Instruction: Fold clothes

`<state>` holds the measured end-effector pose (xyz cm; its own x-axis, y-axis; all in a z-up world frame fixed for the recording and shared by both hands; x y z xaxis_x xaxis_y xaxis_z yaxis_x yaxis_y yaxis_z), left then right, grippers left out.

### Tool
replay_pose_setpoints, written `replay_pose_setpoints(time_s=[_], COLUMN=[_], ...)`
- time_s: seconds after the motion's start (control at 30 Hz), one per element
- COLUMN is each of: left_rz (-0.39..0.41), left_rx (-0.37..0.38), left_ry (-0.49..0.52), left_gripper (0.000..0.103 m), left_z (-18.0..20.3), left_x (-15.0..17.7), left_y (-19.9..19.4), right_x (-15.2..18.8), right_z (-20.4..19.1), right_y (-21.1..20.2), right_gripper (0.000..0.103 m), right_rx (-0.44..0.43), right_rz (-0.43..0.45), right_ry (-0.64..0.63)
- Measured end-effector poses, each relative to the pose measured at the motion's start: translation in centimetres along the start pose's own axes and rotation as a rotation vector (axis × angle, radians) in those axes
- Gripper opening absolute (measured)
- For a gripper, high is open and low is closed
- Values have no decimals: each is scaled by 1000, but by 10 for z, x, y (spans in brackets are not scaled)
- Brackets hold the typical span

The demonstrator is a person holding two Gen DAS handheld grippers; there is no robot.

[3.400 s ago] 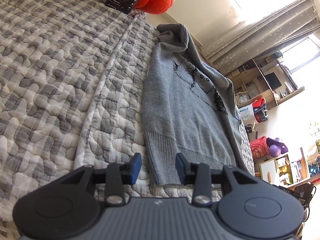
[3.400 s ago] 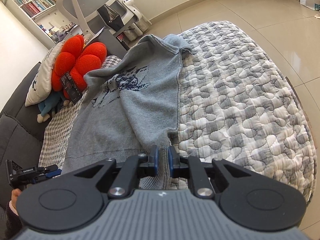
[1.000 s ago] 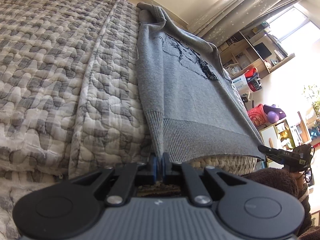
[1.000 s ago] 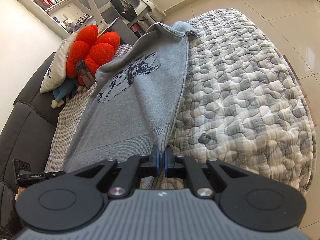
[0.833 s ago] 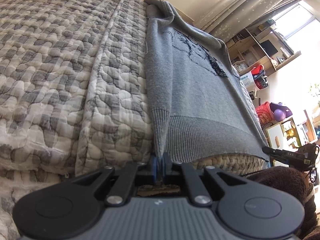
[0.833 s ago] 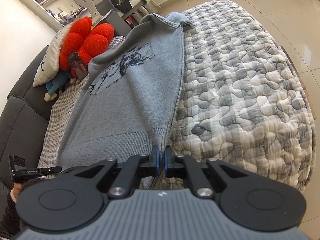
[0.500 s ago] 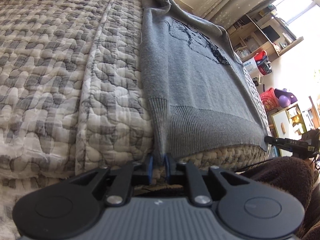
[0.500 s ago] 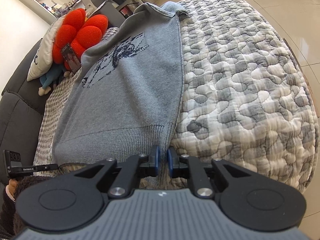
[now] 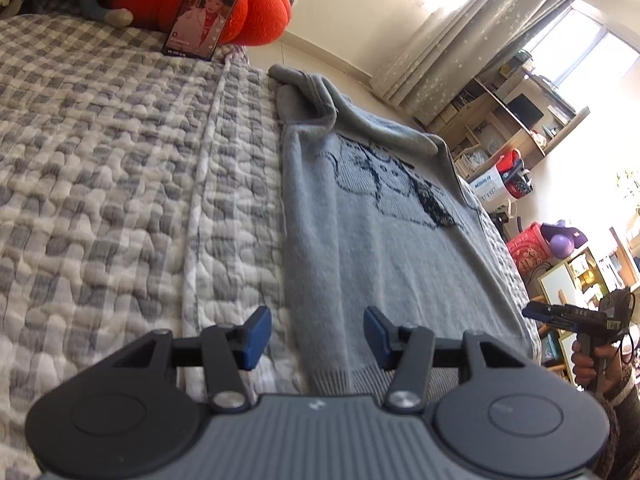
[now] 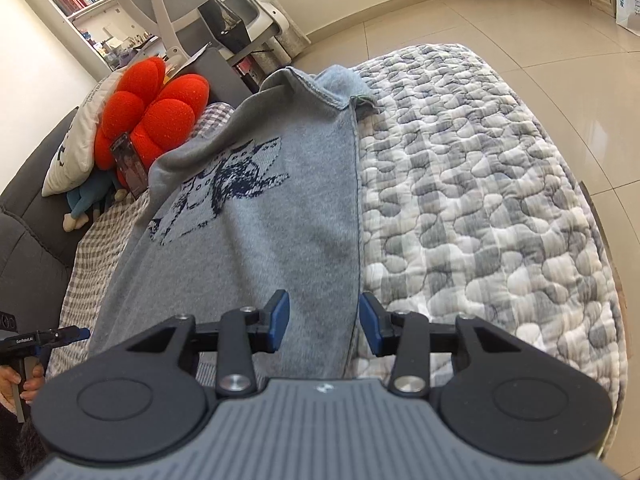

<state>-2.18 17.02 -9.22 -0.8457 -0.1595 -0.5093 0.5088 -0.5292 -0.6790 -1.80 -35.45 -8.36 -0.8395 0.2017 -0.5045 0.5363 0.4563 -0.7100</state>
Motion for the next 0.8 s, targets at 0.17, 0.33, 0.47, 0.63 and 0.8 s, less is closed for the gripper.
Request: replay_pose_setpoints(time_s=[0.17, 0.33, 0.47, 0.63, 0.8], left_rz=[47, 95, 106, 124, 119], left_rx=[5, 19, 3, -50, -158], left_ry=[-36, -56, -46, -52, -21], left_gripper=[50, 47, 20, 4, 4], left_z=[-11, -17, -15, -14, -13], left_x=[-19, -29, -30, -26, -27], left_y=[24, 36, 42, 39, 37], right_x=[-15, -23, -23, -19, -21], right_z=[15, 18, 13, 5, 9], right_y=[17, 24, 30, 27, 29], right_gripper=[43, 33, 16, 6, 6], right_rx=[-3, -9, -5, 92, 161], right_rz=[33, 65, 59, 90, 91], right_ry=[43, 50, 21, -54, -65])
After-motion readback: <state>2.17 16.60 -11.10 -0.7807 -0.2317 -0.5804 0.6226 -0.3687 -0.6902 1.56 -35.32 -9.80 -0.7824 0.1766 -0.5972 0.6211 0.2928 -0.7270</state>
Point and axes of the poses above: each gripper's, at about its wrist camera, not at the fingertips, and y roughly the way its jaws point, z to its right, x to its underside, the point moved 4 cm from there along y, roughly the way its jaws point, and after that the axes turned 4 degrees about -z, right-handed, at the moved point
